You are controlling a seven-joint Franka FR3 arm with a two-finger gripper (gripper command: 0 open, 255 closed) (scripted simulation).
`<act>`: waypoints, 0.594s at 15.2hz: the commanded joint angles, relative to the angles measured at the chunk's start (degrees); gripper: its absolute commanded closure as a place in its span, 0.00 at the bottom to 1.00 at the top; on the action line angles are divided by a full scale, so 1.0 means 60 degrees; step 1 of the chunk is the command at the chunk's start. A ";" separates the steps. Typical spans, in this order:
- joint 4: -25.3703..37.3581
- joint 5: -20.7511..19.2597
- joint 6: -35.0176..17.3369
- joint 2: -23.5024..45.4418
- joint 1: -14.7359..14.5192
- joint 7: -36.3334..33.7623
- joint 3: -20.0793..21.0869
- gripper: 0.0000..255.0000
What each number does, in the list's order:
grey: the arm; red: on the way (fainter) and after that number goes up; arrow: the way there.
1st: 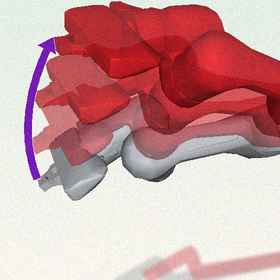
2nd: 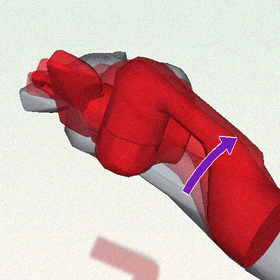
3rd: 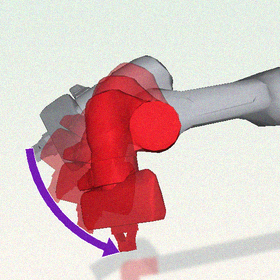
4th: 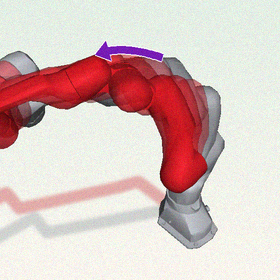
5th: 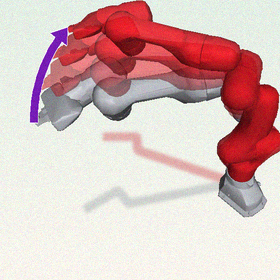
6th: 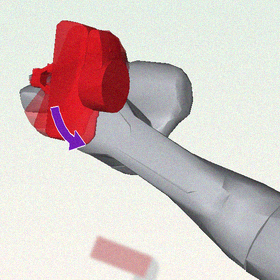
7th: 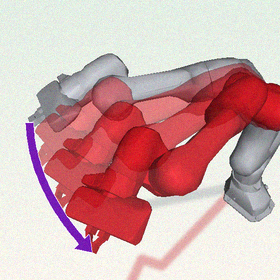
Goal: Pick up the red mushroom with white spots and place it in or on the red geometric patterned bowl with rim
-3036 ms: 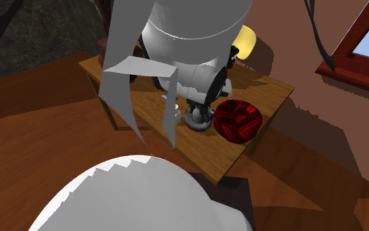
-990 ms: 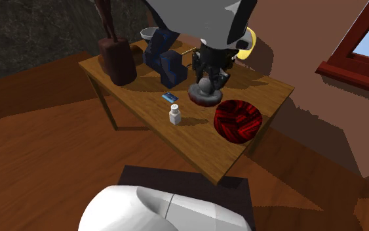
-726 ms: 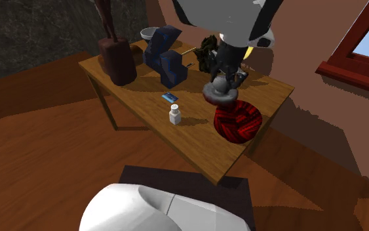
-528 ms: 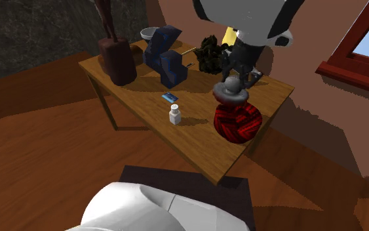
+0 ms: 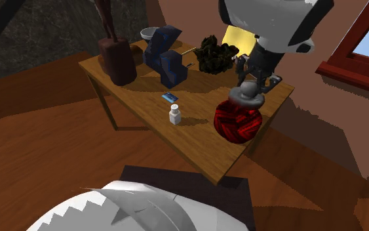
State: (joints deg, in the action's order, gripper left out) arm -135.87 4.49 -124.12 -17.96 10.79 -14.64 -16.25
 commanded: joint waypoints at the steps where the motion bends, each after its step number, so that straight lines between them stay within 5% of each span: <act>1: -0.0183 0.0039 -0.0274 0.0085 -0.0012 0.0054 -0.0019 1.00; 9: -0.0797 0.0272 -0.1357 0.0586 -0.0084 0.0343 -0.0130 1.00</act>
State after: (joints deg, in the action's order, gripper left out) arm -140.32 5.83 -131.30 -15.02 10.42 -12.80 -16.97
